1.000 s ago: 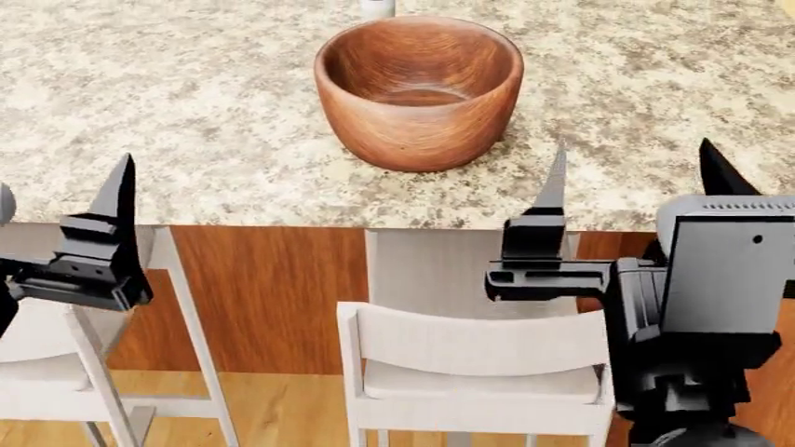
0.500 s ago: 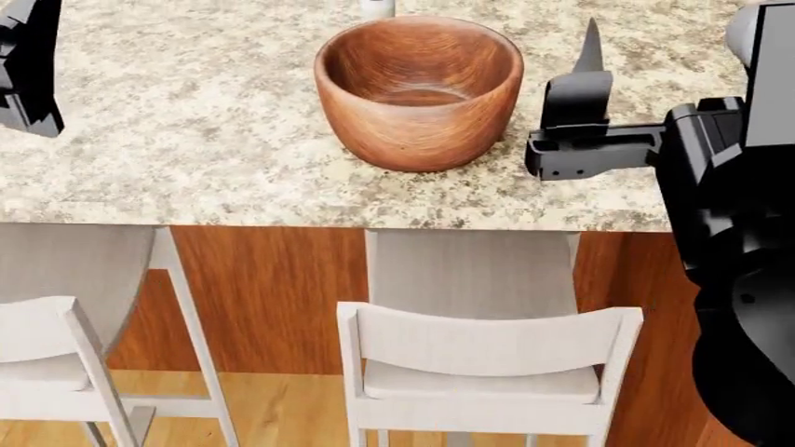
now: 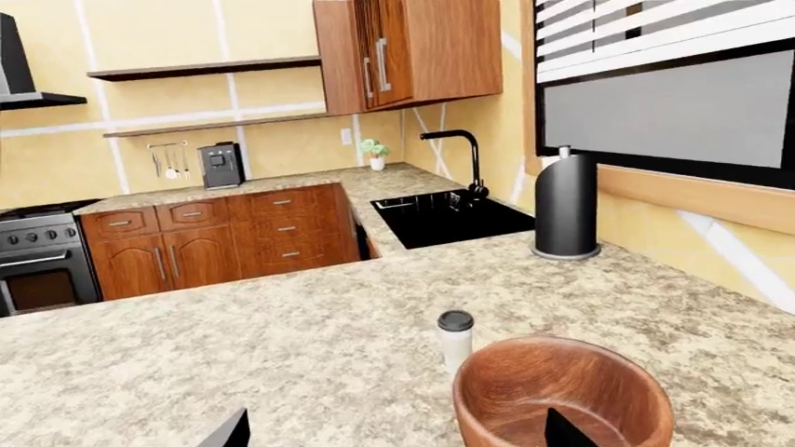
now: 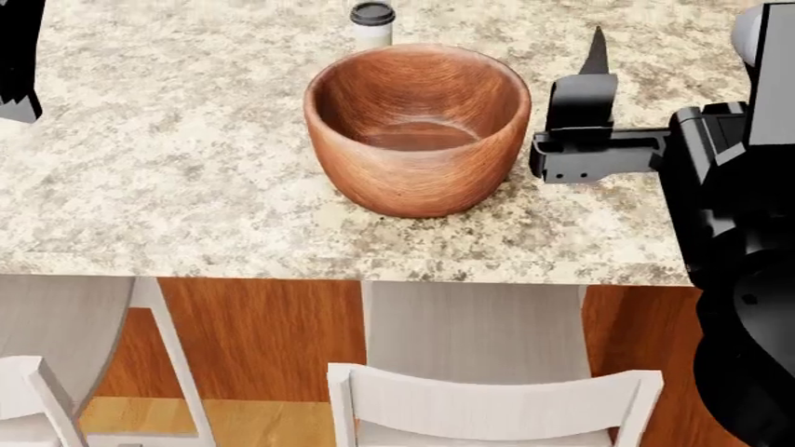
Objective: Place the cup inside the bowl on the dining table and move the bowl to any counter.
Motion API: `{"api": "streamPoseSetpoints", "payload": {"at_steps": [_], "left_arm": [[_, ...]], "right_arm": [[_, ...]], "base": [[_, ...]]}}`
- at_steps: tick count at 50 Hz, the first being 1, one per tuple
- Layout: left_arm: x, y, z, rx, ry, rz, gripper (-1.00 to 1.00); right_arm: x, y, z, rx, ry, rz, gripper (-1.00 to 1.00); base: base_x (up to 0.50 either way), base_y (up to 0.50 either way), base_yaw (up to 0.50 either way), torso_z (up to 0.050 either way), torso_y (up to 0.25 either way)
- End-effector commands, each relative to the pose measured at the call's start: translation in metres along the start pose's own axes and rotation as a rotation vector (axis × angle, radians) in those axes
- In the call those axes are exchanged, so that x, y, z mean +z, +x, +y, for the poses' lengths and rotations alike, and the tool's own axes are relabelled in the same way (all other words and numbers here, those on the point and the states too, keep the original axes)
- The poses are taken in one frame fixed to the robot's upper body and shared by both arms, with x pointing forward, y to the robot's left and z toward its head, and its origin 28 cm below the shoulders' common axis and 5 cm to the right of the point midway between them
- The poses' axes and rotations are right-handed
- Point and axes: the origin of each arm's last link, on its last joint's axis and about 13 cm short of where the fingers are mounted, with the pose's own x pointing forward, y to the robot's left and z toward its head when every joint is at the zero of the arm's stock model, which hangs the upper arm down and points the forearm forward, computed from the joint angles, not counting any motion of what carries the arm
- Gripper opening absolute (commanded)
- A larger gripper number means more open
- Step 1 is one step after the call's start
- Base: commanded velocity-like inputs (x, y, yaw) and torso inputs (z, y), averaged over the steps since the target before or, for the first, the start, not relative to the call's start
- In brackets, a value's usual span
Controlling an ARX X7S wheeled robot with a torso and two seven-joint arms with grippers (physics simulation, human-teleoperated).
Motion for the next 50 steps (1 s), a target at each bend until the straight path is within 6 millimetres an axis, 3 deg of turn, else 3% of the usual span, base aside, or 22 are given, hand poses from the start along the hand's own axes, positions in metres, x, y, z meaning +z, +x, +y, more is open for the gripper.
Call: {"api": "streamPoseSetpoints", "payload": {"at_steps": [1, 11, 50], "left_arm": [[-0.0034, -0.0009, 0.0012, -0.009, -0.008, 0.012, 1.00], [-0.0046, -0.0004, -0.0006, -0.024, -0.012, 0.007, 1.00], [-0.0078, -0.0038, 0.0038, -0.010, -0.023, 0.031, 1.00]], "right_arm": [[0.0001, -0.0002, 0.0001, -0.019, -0.007, -0.007, 1.00], [0.0000, -0.0002, 0.0001, -0.033, -0.008, -0.017, 1.00], [0.0005, -0.0002, -0.0003, 0.002, -0.042, 0.004, 1.00]], "base": [[0.50, 0.00, 0.00, 0.000, 0.000], [0.48, 0.13, 0.00, 0.000, 0.000], [0.50, -0.07, 0.00, 0.000, 0.001]]}}
